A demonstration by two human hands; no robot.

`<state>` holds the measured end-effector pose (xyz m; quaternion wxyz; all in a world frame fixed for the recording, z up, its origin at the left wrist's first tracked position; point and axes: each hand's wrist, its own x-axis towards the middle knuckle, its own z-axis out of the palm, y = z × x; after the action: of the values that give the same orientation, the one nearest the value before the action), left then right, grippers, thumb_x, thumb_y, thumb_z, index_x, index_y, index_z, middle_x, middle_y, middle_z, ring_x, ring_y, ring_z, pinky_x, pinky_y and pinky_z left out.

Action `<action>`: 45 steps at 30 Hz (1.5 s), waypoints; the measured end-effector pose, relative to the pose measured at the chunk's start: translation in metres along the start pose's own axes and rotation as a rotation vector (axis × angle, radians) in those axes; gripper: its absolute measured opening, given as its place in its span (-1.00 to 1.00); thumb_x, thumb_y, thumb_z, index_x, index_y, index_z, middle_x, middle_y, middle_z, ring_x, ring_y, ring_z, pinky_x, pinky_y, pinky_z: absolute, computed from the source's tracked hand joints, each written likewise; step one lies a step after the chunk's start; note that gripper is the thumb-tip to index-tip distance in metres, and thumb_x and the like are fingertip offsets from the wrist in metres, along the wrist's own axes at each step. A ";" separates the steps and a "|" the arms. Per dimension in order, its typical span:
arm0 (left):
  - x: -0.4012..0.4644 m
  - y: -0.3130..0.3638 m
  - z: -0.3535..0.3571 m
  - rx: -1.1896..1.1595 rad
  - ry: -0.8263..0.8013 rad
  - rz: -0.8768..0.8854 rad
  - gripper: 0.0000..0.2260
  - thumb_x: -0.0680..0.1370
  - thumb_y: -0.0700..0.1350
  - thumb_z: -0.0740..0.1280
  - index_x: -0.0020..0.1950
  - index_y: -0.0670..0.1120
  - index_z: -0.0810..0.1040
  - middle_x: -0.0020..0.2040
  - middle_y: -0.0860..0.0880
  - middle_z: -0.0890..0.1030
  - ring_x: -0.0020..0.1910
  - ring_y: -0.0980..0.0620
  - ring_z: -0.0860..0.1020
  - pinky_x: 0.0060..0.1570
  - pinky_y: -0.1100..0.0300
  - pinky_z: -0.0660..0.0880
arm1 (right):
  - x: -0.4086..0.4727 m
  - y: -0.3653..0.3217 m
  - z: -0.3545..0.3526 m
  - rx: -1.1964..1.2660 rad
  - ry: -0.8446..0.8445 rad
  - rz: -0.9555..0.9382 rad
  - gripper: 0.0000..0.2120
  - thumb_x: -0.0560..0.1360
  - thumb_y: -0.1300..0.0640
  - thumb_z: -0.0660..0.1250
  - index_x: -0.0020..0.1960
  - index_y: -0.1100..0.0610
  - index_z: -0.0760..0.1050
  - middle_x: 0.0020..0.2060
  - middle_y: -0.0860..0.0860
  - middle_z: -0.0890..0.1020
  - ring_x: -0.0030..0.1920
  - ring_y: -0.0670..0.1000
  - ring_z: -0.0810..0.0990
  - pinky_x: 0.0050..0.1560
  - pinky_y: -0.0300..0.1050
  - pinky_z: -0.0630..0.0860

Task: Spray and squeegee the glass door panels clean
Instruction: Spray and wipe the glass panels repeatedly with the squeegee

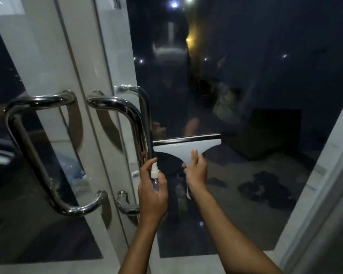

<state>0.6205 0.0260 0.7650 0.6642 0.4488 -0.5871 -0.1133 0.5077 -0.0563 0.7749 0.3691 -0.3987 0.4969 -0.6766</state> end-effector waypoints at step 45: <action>-0.103 -0.063 0.011 0.312 -0.191 -0.261 -0.64 0.65 -0.14 0.23 0.40 0.15 0.34 -0.05 0.10 0.56 -0.20 0.11 0.56 -0.14 0.02 0.55 | -0.090 0.159 -0.120 -1.387 -0.968 -0.273 -0.70 0.68 -0.03 0.09 0.36 0.04 0.32 0.10 0.10 0.62 0.05 0.12 0.62 0.01 -0.01 0.47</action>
<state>0.6049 0.0549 0.6482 0.5079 0.6053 -0.5948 -0.1482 0.4524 0.0328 0.5830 0.1285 -0.8358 0.5336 -0.0133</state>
